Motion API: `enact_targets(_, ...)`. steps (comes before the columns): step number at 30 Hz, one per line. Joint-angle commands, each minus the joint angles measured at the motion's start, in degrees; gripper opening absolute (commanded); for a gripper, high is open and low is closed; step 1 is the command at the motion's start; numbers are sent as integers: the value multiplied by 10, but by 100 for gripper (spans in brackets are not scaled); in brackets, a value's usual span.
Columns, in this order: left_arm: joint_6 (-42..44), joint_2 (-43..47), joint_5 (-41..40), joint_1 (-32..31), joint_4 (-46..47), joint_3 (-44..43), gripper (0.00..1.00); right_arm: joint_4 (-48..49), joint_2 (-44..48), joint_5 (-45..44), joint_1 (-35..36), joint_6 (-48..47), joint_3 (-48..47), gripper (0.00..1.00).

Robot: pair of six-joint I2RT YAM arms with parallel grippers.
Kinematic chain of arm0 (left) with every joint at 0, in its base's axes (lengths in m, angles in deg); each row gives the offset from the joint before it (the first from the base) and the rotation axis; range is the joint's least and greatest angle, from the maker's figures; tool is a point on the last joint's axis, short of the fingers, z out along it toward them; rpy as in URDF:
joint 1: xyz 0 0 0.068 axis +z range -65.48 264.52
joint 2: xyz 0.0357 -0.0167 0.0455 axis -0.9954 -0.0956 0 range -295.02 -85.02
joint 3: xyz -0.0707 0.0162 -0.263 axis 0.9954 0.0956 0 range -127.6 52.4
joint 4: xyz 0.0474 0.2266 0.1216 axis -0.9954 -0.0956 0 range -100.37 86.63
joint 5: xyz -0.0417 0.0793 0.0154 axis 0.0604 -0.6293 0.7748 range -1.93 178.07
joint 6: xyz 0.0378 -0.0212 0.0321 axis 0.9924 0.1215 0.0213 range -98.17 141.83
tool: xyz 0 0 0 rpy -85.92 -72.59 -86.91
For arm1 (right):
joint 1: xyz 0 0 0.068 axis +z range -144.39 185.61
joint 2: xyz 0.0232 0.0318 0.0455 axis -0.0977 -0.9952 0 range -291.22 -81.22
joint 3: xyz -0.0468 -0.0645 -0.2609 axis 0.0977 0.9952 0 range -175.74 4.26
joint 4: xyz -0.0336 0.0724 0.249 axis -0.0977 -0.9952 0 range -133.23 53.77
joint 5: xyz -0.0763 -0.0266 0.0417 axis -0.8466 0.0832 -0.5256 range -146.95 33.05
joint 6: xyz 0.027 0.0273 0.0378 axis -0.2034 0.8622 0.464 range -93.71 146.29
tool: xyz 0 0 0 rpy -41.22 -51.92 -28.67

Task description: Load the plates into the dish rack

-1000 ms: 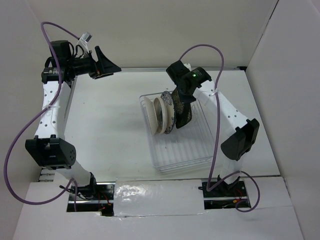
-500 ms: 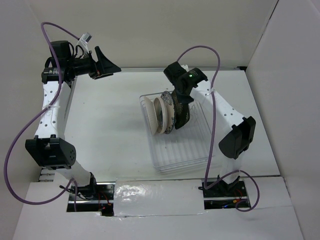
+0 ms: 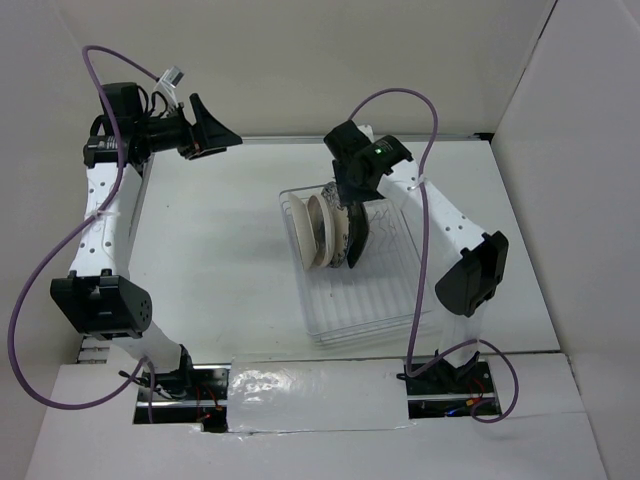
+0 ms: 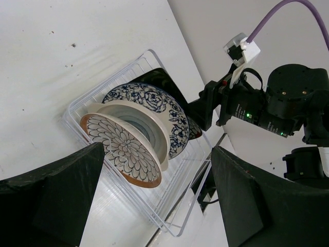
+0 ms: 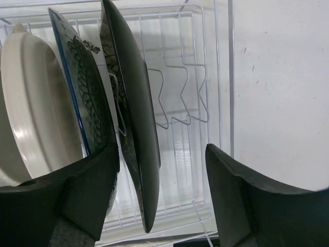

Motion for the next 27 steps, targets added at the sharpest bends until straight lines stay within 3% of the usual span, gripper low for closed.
enact_targets(1,16,20,10,5,15,6,97,12,14,-20,3,3,-28,76)
enact_targets(7,17,20,14,4,14,6,97,0,55,-37,-13,5,-45,86)
enact_targets(9,15,25,15,5,18,20,97,1,77,-83,-11,14,-45,87)
enact_targets(13,11,29,14,4,21,30,97,38,179,-115,-36,31,5,90)
enact_targets(16,2,33,26,-2,26,40,97,74,261,-67,-91,38,62,91)
enact_targets(19,3,35,17,-12,28,48,97,114,334,10,-176,51,127,100)
enact_targets(20,3,35,13,-16,24,44,97,123,379,51,-238,60,175,100)
enact_targets(27,5,39,7,-24,24,47,98,151,456,159,-378,108,309,100)
